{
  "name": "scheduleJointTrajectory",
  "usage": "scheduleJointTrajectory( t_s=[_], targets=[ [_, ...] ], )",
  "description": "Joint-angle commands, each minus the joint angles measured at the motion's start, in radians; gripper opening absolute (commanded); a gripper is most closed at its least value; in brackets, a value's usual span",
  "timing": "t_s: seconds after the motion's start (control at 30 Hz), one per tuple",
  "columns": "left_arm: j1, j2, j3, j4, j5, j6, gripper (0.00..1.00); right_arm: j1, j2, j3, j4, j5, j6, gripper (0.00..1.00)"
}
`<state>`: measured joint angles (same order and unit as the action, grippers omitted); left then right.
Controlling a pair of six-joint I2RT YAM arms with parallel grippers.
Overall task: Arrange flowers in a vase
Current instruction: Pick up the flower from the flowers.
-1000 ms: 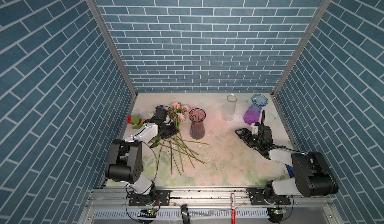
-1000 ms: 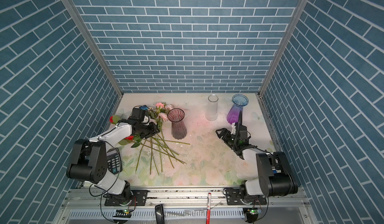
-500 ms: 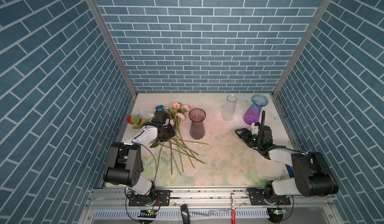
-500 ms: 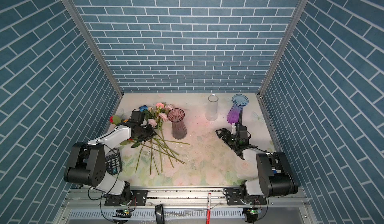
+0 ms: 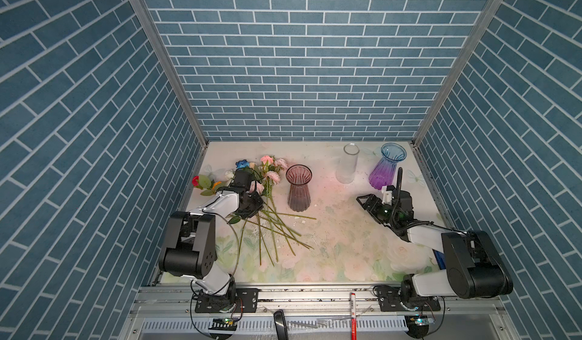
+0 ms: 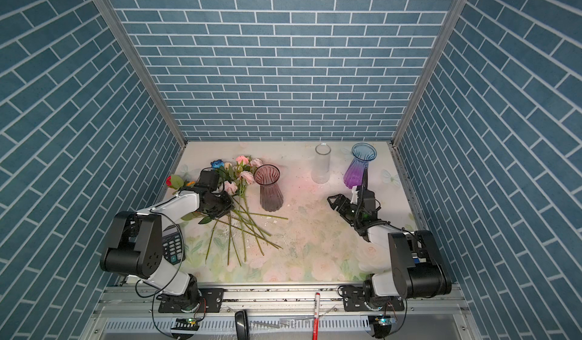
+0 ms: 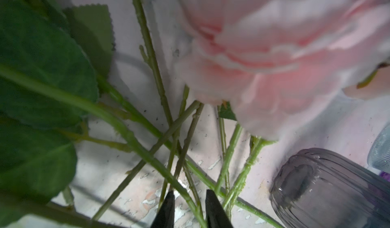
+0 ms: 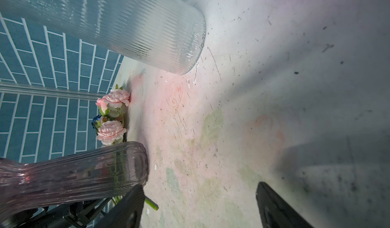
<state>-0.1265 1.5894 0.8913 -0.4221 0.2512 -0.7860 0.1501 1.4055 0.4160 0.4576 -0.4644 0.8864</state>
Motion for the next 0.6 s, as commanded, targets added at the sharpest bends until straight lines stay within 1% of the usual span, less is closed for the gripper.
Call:
scheduleJointTrajectory(
  t_s=[0.0,0.07,0.13,0.23,0.37,0.57],
  targets=[
    [0.013,0.019,-0.009,0.009,-0.003,-0.005,0.19,-0.005,-0.011,-0.002,0.021,-0.004,0.025,0.85],
    [0.019,0.024,-0.006,0.012,0.008,-0.003,0.10,-0.005,-0.010,-0.002,0.021,-0.004,0.025,0.85],
    [0.025,0.020,-0.003,0.014,0.020,-0.003,0.04,-0.006,-0.011,-0.003,0.022,-0.003,0.026,0.85],
    [0.038,-0.011,-0.002,0.007,0.026,-0.009,0.00,-0.006,-0.012,-0.003,0.020,-0.002,0.026,0.85],
    [0.060,-0.102,0.021,-0.033,0.031,-0.009,0.00,-0.006,-0.016,-0.005,0.020,0.000,0.026,0.84],
    [0.067,-0.253,0.112,-0.109,0.040,-0.003,0.00,-0.006,-0.026,-0.011,0.019,0.006,0.028,0.84]
  ],
)
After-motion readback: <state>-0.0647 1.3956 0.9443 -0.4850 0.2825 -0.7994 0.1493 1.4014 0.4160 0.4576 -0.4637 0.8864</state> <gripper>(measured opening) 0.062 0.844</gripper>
